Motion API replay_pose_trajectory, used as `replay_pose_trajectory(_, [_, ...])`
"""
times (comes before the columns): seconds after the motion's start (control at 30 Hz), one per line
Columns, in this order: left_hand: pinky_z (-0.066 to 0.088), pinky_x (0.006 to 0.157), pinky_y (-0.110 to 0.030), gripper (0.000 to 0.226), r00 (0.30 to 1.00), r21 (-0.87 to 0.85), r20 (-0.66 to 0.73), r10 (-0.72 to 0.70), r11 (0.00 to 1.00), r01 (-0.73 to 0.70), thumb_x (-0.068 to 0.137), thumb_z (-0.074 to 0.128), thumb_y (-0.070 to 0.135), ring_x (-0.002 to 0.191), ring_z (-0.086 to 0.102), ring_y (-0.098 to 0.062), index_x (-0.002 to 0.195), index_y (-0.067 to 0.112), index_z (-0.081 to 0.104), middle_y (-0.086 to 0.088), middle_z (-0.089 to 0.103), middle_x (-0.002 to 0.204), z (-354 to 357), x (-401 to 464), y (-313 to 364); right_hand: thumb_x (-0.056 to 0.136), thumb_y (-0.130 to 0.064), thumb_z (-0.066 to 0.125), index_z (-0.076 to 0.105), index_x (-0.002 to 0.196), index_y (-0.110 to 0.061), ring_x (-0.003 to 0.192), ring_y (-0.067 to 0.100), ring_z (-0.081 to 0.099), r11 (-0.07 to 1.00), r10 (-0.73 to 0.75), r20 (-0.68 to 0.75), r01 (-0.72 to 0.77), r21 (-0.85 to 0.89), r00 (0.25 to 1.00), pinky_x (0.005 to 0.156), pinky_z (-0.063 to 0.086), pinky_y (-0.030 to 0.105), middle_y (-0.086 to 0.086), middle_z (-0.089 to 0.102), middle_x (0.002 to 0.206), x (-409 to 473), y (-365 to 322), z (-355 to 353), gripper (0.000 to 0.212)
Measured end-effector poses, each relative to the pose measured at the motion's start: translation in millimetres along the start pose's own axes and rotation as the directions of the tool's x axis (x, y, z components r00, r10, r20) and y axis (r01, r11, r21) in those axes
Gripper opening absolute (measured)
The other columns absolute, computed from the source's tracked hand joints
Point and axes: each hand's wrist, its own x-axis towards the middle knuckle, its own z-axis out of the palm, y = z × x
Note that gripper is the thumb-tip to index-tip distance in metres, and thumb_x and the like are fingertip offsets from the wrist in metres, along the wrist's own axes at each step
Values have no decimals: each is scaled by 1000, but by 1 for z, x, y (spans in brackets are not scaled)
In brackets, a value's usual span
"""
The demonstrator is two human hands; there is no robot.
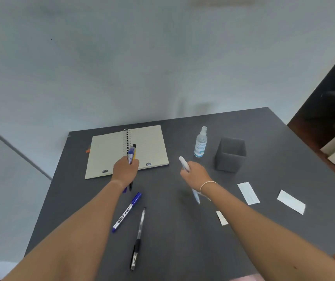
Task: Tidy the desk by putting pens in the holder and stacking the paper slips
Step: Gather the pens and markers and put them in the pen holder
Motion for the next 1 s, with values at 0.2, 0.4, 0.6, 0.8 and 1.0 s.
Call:
replay_pose_trajectory(0.2, [44, 65, -27, 14, 1000, -285, -6, 6, 959, -7, 90, 40, 18, 71, 58, -18, 80, 13, 47, -3, 61, 76, 39, -7, 81, 95, -22, 34, 38, 81, -16, 62, 16, 44, 940, -60, -98, 89, 328, 993, 54, 36, 20, 3, 47, 75, 4, -1, -81, 15])
replay_pose_trajectory(0.4, [51, 79, -36, 15, 997, -520, -14, 70, 852, -67, 92, 38, 11, 72, 57, -18, 92, 21, 49, -4, 57, 77, 87, -16, 164, 93, -19, 35, 46, 81, -13, 73, 21, 49, 867, 28, -227, 89, 490, 974, 68, 42, 30, 2, 50, 71, 24, 25, -153, 17])
replay_pose_trajectory(0.6, [50, 87, -34, 16, 993, -663, 86, 86, 749, -8, 90, 46, 7, 80, 61, -17, 91, 22, 51, -2, 58, 83, 134, -23, 221, 92, -10, 36, 48, 84, -13, 66, 13, 53, 697, 127, -273, 111, 709, 954, 64, 45, 26, 2, 51, 69, 40, 52, -191, 16])
replay_pose_trajectory(0.8, [48, 95, -36, 18, 992, -693, 122, 34, 718, 61, 89, 50, 7, 88, 61, -18, 86, 24, 51, -2, 59, 86, 171, -24, 243, 92, -6, 35, 45, 74, -20, 71, 14, 53, 596, 210, -239, 70, 800, 948, 62, 44, 23, 3, 52, 72, 54, 69, -185, 25])
replay_pose_trajectory(1.0, [47, 97, -34, 17, 993, -666, 117, -14, 741, 89, 89, 50, 6, 91, 61, -19, 86, 23, 53, -5, 59, 88, 188, -18, 234, 92, -6, 38, 48, 73, -19, 80, 19, 53, 553, 278, -215, 28, 833, 936, 65, 45, 24, 4, 53, 74, 66, 82, -169, 25])
